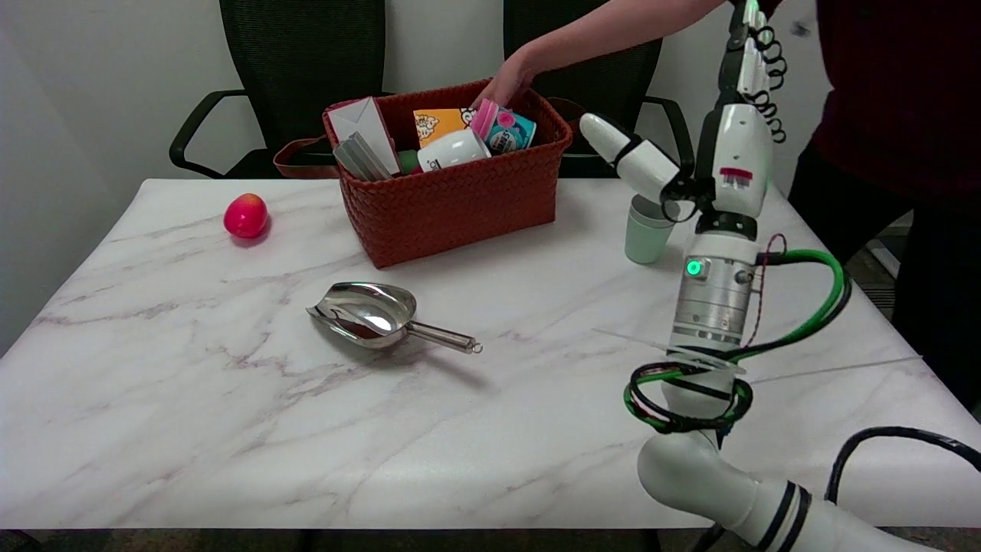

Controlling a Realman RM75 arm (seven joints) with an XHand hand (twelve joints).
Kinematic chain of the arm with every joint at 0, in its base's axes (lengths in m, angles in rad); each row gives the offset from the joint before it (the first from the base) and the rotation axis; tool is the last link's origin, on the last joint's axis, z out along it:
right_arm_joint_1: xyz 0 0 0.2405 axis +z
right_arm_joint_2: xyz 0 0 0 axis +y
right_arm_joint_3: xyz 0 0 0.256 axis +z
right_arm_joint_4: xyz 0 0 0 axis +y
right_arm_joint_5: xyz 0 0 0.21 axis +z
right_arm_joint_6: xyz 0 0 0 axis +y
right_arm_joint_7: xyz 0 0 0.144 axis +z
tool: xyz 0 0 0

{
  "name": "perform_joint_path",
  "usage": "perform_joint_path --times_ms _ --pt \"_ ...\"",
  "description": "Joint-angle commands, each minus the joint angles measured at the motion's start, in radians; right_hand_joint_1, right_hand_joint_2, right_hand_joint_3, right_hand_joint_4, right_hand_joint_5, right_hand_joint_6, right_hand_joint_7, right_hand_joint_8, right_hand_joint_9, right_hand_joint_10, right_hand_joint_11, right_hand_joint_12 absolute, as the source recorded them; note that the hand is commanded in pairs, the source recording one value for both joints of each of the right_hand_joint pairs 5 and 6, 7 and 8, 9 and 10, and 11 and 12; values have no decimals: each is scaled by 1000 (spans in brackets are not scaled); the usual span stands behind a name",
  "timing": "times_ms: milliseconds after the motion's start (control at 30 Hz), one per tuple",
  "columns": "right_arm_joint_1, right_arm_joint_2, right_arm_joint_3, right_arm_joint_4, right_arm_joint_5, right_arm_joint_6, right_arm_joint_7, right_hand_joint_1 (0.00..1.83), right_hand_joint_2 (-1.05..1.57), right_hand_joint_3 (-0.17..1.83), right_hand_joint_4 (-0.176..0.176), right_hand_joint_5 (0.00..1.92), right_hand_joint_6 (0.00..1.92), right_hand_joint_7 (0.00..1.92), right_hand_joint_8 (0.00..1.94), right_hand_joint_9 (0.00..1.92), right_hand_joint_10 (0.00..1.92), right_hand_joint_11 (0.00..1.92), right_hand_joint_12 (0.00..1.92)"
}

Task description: Place the white paper box into the brown storage basket.

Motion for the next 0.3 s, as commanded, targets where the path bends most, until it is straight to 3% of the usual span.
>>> perform_joint_path --times_ms 33,300 --pt "-94 29 -77 11 -15 184 57 817 729 -175 0 0 0 0 0 3 3 113 113" --pt "-94 29 -92 11 -19 184 59 809 781 -175 0 0 0 0 0 8 8 132 132"
